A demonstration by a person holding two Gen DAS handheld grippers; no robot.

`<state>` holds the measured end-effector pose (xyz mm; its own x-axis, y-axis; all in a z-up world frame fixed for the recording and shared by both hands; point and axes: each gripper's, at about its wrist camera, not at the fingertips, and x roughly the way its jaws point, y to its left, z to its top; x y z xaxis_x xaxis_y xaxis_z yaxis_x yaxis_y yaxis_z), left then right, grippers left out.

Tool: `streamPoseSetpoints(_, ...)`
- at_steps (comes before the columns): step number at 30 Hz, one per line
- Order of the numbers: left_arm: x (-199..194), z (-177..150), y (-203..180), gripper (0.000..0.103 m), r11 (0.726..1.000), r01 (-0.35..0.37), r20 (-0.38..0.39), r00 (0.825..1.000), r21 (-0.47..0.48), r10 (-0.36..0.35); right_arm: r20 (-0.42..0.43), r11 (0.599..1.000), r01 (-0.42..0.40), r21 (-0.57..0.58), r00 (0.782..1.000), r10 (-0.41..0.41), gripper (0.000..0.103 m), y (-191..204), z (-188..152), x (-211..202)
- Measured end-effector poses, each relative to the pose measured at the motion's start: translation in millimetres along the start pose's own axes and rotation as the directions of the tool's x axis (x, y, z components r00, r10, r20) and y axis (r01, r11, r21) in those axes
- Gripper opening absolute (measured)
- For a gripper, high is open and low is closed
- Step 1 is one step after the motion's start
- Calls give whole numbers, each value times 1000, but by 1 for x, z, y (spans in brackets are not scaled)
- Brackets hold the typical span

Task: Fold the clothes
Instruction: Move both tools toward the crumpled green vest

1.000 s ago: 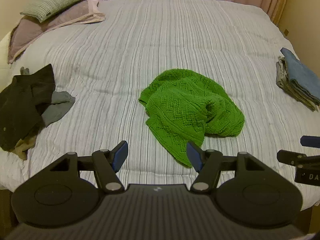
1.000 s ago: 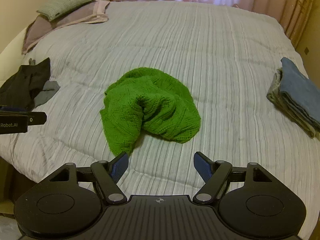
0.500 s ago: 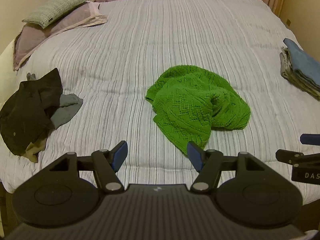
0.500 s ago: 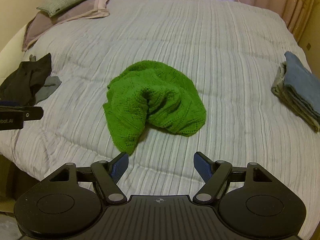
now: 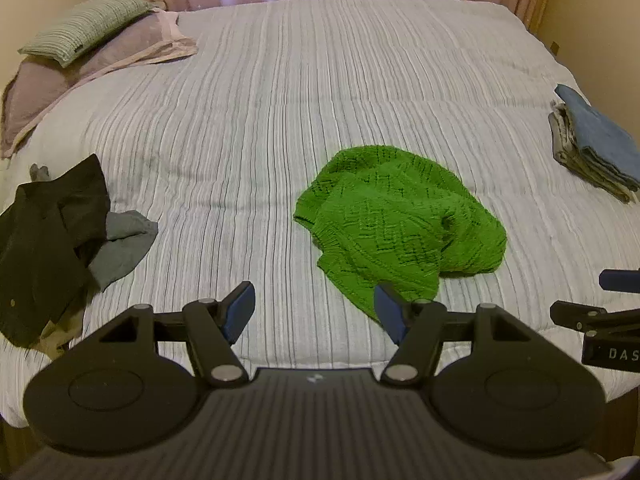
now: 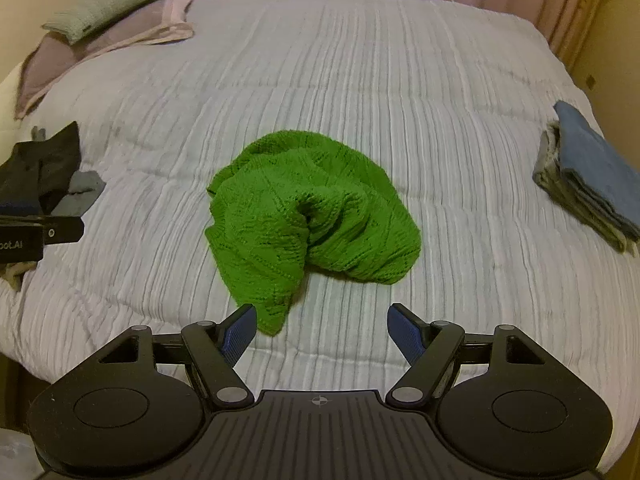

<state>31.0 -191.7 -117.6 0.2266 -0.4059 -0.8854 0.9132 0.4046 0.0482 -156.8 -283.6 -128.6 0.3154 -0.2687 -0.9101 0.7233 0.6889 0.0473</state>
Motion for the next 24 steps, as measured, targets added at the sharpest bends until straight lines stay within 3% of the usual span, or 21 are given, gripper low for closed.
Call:
streamPoseSetpoints(12, 43, -20, 57, 62, 998, 59, -92, 994, 23, -57, -75, 997, 76, 22, 994, -74, 75, 51, -8, 35)
streamPoseSetpoints(24, 69, -38, 96, 62, 999, 48, -144, 988, -9, -48, -31, 987, 111, -119, 993, -115, 75, 90, -10, 73)
